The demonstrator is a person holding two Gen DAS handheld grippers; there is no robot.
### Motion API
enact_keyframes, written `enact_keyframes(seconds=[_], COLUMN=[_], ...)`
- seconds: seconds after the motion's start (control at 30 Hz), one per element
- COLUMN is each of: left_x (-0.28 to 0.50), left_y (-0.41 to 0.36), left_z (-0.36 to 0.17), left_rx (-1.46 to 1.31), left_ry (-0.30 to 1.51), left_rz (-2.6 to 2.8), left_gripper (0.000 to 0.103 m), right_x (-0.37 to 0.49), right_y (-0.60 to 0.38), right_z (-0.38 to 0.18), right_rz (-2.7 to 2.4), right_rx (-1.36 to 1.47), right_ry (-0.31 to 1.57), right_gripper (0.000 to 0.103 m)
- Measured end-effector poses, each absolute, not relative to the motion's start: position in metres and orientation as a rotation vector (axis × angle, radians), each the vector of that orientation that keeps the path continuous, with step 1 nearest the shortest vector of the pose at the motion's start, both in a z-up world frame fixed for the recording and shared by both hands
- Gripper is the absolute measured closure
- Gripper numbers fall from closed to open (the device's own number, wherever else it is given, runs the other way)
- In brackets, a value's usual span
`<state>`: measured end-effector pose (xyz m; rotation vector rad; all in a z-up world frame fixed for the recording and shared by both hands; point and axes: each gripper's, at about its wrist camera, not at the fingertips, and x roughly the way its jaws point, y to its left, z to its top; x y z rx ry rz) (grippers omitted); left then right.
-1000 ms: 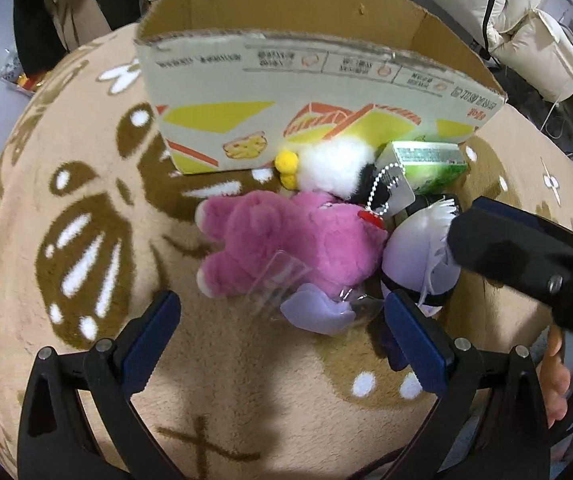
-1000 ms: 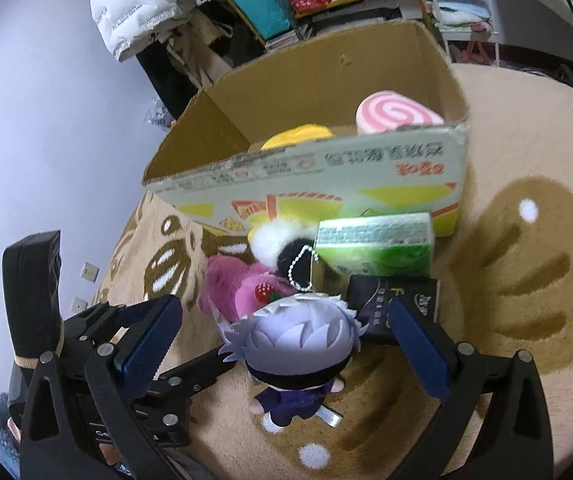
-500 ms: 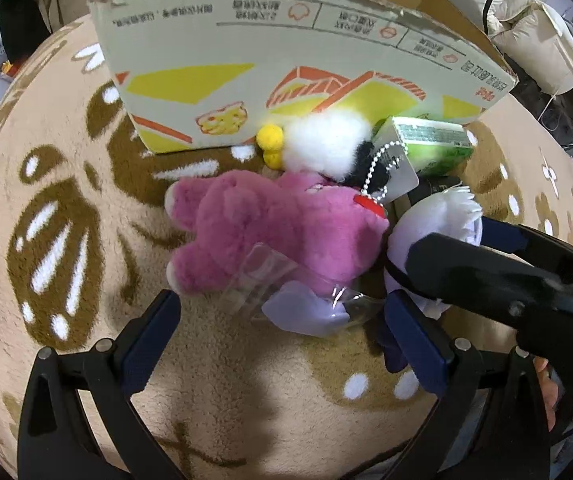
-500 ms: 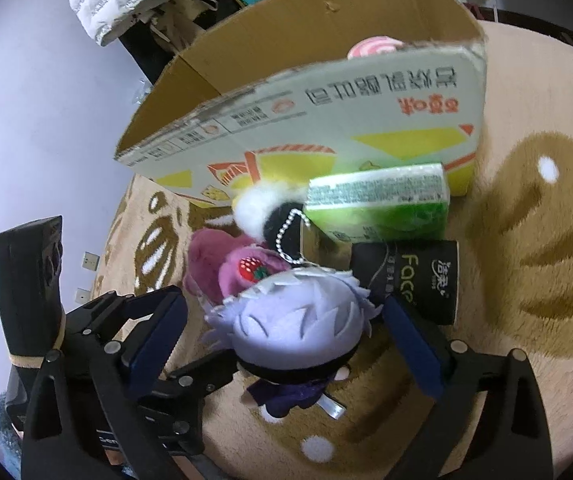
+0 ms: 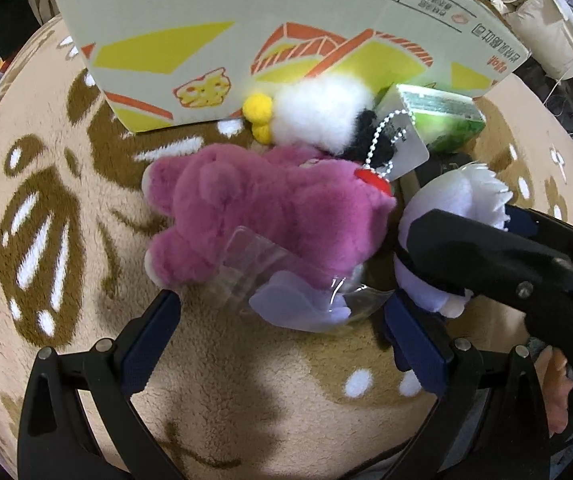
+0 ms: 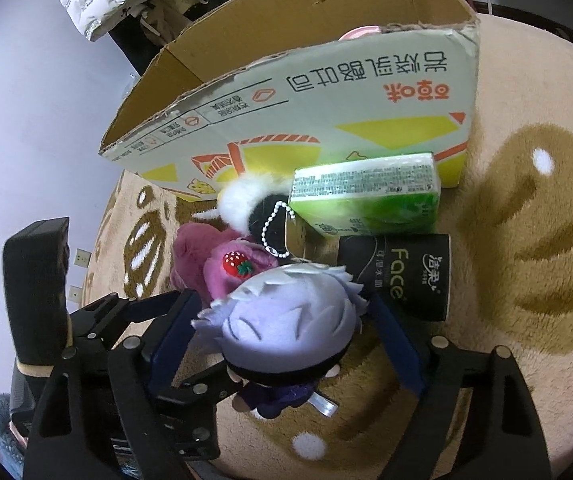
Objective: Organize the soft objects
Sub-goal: 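Grasp the clear plastic bag with the left gripper while the right gripper grasps the white-haired doll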
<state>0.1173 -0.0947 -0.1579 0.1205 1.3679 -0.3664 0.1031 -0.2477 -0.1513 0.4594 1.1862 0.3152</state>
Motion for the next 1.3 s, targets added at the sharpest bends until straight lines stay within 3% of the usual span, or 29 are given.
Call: enact_keyframes(seconds=[0.53,0.87,0.97,1.03,1.3], left_x=[0.123,0.124,0.124,0.125,0.116], left_y=[-0.098,-0.084,-0.080,-0.076,-0.073], left_z=[-0.182,-0.179,-0.179,-0.177,-0.166], left_rx=[0.119,0.091,0.085,0.074,0.059], left_ry=[1.377,1.352,1.350,1.341,1.322], left_rz=[-0.343,-0.330,-0.322,-0.306,-0.300], left_gripper=[0.002,0.012,0.017,0.022,0.025], right_x=[0.104,0.106,0.106,0.105,0.100], right_y=[-0.243,-0.247,-0.245,-0.246,-0.239], right_z=[-0.152,-0.152,-0.152,-0.151,-0.144], right_rz=[0.312,0.292,0.293,0.303,0.314], right_rx=[0.447,0.424,0.416,0.430,0.394], right_ry=[1.190,1.180,1.181,1.175,1.136], right_gripper=[0.013,0.014,0.019,0.030,0.037])
